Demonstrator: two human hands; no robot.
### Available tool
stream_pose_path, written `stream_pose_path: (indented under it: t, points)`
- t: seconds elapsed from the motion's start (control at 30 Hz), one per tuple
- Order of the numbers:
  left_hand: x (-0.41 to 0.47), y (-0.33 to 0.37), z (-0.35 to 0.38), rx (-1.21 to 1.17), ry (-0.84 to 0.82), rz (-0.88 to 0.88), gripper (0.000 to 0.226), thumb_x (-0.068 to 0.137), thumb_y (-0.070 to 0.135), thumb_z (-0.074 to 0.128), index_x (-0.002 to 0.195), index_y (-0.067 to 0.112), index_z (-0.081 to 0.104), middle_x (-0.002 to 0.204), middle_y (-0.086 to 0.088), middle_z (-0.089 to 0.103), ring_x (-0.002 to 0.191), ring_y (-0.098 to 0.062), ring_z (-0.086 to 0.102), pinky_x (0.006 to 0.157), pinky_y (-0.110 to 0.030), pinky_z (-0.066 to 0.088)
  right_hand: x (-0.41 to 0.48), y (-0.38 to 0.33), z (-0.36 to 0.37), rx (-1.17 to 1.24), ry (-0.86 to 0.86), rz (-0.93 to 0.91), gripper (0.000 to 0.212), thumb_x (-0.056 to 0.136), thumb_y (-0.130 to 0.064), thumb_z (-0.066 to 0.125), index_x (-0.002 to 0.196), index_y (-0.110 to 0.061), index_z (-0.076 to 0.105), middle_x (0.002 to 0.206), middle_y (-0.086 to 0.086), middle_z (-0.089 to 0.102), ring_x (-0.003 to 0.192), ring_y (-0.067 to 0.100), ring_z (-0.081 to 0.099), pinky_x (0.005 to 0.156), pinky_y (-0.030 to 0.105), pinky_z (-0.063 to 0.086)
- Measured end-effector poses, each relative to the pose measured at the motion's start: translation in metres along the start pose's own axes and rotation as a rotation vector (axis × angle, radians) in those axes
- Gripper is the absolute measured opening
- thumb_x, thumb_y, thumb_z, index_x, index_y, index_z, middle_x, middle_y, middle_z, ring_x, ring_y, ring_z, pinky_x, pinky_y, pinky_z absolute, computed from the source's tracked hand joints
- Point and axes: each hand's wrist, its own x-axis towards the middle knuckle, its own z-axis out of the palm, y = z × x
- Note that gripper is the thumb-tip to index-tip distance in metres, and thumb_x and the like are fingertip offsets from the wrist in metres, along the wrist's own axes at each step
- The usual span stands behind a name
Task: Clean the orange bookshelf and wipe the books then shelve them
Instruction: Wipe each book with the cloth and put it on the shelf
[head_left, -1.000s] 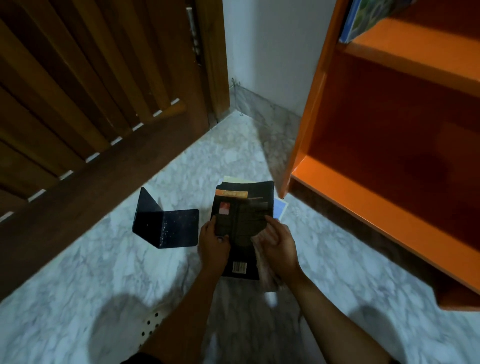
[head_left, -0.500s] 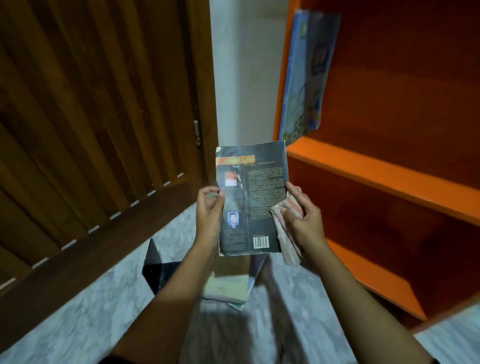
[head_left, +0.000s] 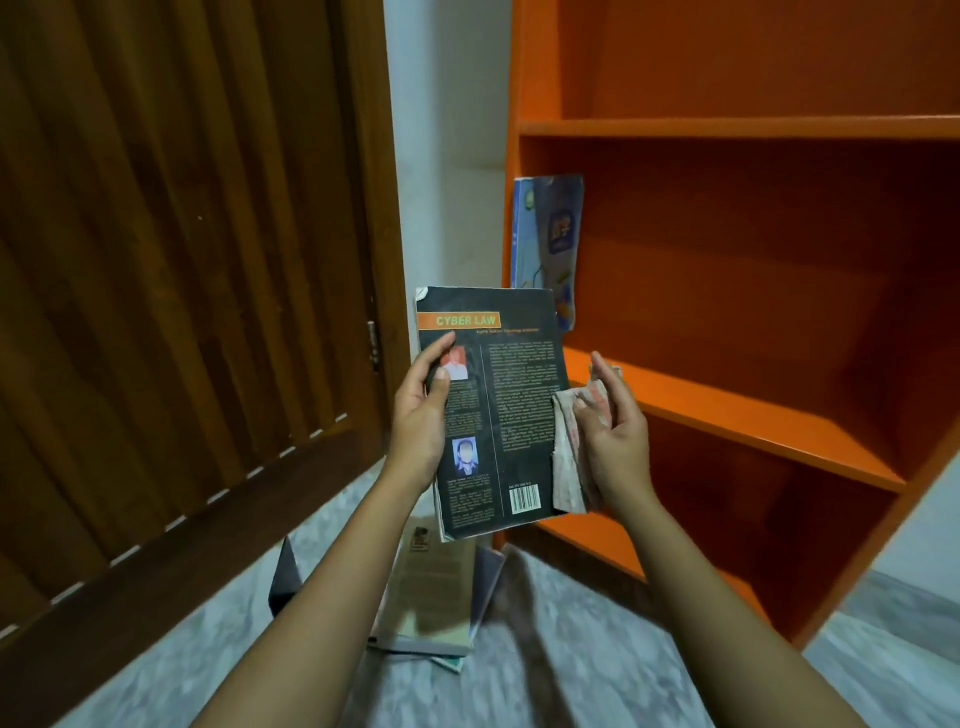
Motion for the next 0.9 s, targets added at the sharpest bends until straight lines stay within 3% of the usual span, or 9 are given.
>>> stream_pose_path:
  t: [0.07, 0.17, 0.23, 0.37, 0.47, 0.53, 0.63, 0.8, 0.9]
  points:
    - [-0.005, 0.001, 0.004, 0.004, 0.004, 0.006, 0.027, 0.097, 0.01, 0.044, 0.117, 0.024, 0.055, 0.114, 0.007, 0.062, 0.098, -0.01, 0.065, 0.073, -0.023, 0.056, 0.0, -0.009, 0.003, -0.033, 0.058, -0.069, 0.053, 0.094, 0.003, 0.049, 0.131, -0.033, 0.046, 0.145, -0.004, 0.04, 0.134, -0.009, 0.029, 0.11, 0.02, 0.032]
    - [-0.013, 0.0, 0.013, 0.004, -0.034, -0.015, 0.028, 0.097, 0.01, 0.045, 0.119, 0.023, 0.055, 0.116, 0.003, 0.063, 0.093, -0.009, 0.066, 0.068, -0.021, 0.055, -0.002, -0.022, 0.015, -0.125, -0.021, -0.193, 0.054, 0.095, 0.002, 0.047, 0.136, -0.032, 0.038, 0.15, 0.0, 0.032, 0.127, -0.024, 0.021, 0.1, 0.002, 0.028]
    - [-0.018, -0.001, 0.022, 0.007, -0.065, -0.036, 0.03, 0.097, 0.01, 0.044, 0.122, 0.023, 0.055, 0.118, 0.005, 0.062, 0.094, -0.009, 0.066, 0.07, -0.021, 0.055, -0.006, -0.028, 0.026, -0.216, -0.115, -0.239, 0.055, 0.097, -0.005, 0.046, 0.139, -0.037, 0.031, 0.153, -0.001, 0.026, 0.132, -0.019, 0.018, 0.104, 0.007, 0.026]
    - [-0.023, 0.003, 0.032, 0.002, -0.061, -0.025, 0.033, 0.097, 0.009, 0.045, 0.123, 0.026, 0.056, 0.126, 0.002, 0.06, 0.113, -0.016, 0.06, 0.091, -0.031, 0.052, -0.013, -0.027, 0.035, -0.434, -0.218, -0.328, 0.055, 0.096, -0.029, 0.028, 0.143, -0.044, 0.006, 0.156, -0.01, 0.008, 0.144, 0.0, 0.004, 0.117, 0.029, 0.011]
    - [-0.021, 0.008, 0.033, -0.043, -0.03, -0.031, 0.032, 0.096, 0.009, 0.047, 0.119, 0.028, 0.059, 0.126, -0.002, 0.06, 0.11, -0.02, 0.061, 0.088, -0.033, 0.054, -0.015, -0.024, 0.031, -0.473, -0.267, -0.332, 0.058, 0.095, -0.019, 0.025, 0.144, -0.037, 0.002, 0.156, -0.009, 0.004, 0.145, 0.001, 0.001, 0.121, 0.038, 0.01]
    - [-0.019, 0.012, 0.032, -0.089, -0.006, -0.051, 0.032, 0.097, 0.008, 0.046, 0.116, 0.029, 0.059, 0.123, -0.002, 0.061, 0.103, -0.019, 0.064, 0.079, -0.029, 0.056, -0.015, -0.021, 0.03, -0.442, -0.244, -0.311, 0.058, 0.096, -0.019, 0.028, 0.146, -0.038, 0.003, 0.158, -0.006, 0.008, 0.146, 0.005, 0.008, 0.118, 0.045, 0.02]
    - [-0.017, 0.016, 0.031, -0.138, 0.038, -0.076, 0.033, 0.097, 0.007, 0.044, 0.114, 0.03, 0.06, 0.116, 0.001, 0.063, 0.096, -0.017, 0.066, 0.076, -0.031, 0.058, -0.016, -0.018, 0.033, -0.361, -0.157, -0.27, 0.06, 0.098, -0.024, 0.039, 0.147, -0.044, 0.011, 0.154, 0.0, 0.03, 0.138, 0.016, 0.036, 0.109, 0.047, 0.037]
    - [-0.016, 0.02, 0.033, -0.169, 0.071, -0.071, 0.032, 0.096, 0.006, 0.045, 0.11, 0.03, 0.06, 0.122, -0.005, 0.061, 0.109, -0.029, 0.061, 0.091, -0.046, 0.051, -0.021, -0.017, 0.034, -0.348, 0.107, -0.387, 0.046, 0.09, -0.007, 0.06, 0.134, -0.011, 0.051, 0.128, 0.0, 0.049, 0.12, 0.008, 0.047, 0.1, 0.019, 0.043]
    - [-0.014, 0.021, 0.035, -0.166, 0.087, -0.054, 0.032, 0.096, 0.006, 0.046, 0.11, 0.031, 0.061, 0.124, -0.007, 0.06, 0.111, -0.03, 0.061, 0.093, -0.048, 0.051, -0.025, -0.013, 0.037, -0.324, 0.178, -0.392, 0.037, 0.089, -0.009, 0.061, 0.126, -0.009, 0.059, 0.112, 0.003, 0.052, 0.107, 0.013, 0.053, 0.091, 0.029, 0.049]
